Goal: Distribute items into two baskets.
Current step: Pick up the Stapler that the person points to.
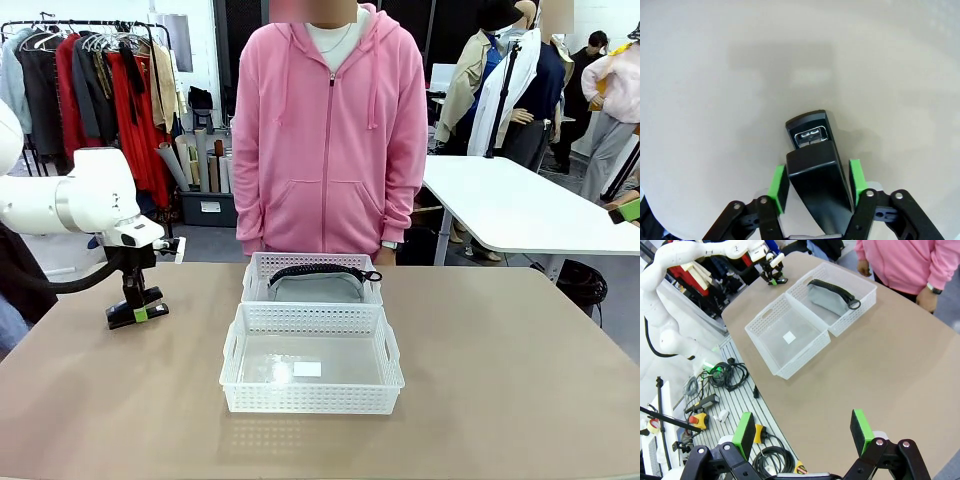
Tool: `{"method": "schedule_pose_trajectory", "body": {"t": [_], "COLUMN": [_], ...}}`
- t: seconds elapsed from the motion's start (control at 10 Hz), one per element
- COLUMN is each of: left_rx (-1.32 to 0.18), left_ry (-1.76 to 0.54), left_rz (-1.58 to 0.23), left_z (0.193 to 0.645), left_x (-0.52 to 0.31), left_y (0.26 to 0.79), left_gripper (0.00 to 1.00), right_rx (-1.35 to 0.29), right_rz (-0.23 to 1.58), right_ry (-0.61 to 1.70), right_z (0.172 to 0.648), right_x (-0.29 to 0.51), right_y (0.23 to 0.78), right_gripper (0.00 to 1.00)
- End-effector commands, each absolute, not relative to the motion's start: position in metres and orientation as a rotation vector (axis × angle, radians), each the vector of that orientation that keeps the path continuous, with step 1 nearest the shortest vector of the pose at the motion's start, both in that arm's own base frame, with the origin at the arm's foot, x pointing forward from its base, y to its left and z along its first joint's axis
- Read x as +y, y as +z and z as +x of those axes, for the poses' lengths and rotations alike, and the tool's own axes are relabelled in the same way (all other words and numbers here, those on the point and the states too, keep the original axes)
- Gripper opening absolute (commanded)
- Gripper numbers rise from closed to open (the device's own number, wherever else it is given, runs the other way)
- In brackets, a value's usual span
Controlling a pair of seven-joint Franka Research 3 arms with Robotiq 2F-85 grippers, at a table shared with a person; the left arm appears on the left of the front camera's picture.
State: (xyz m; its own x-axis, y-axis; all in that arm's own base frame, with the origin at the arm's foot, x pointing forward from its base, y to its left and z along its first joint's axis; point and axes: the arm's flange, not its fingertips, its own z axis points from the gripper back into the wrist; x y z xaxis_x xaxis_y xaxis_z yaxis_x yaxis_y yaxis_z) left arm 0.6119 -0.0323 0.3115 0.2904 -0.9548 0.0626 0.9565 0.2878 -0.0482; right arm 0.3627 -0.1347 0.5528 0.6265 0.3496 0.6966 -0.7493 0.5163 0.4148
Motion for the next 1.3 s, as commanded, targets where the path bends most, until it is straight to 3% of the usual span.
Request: {"method": "schedule_pose_trajectory", "body": {"t": [0.0, 0.1, 0.9, 1.2], "left_rx": [0.0, -0.001, -0.004, 0.038], "left_ry": [-1.303, -1.305, -1.281, -1.213], "left_rz": [-0.077, -0.08, -0.089, -0.057], "left_z": [0.611, 0.611, 0.611, 0.576], "left_x": [-0.03, -0.03, -0.033, -0.035], "left_y": [0.313, 0.313, 0.313, 0.384], "left_gripper": [0.05, 0.0, 0.0, 0.0], "right_rx": [-0.623, -0.623, -0.623, -0.623], "right_rz": [0.787, 0.787, 0.787, 0.787], "right_ry": [0.721, 0.721, 0.721, 0.721], "right_z": [0.363, 0.363, 0.363, 0.363], "right_x": [-0.133, -0.133, -0.133, -0.133], "right_y": [0.552, 0.552, 0.552, 0.552], "right_gripper": [1.0, 1.0, 1.0, 1.0]}}
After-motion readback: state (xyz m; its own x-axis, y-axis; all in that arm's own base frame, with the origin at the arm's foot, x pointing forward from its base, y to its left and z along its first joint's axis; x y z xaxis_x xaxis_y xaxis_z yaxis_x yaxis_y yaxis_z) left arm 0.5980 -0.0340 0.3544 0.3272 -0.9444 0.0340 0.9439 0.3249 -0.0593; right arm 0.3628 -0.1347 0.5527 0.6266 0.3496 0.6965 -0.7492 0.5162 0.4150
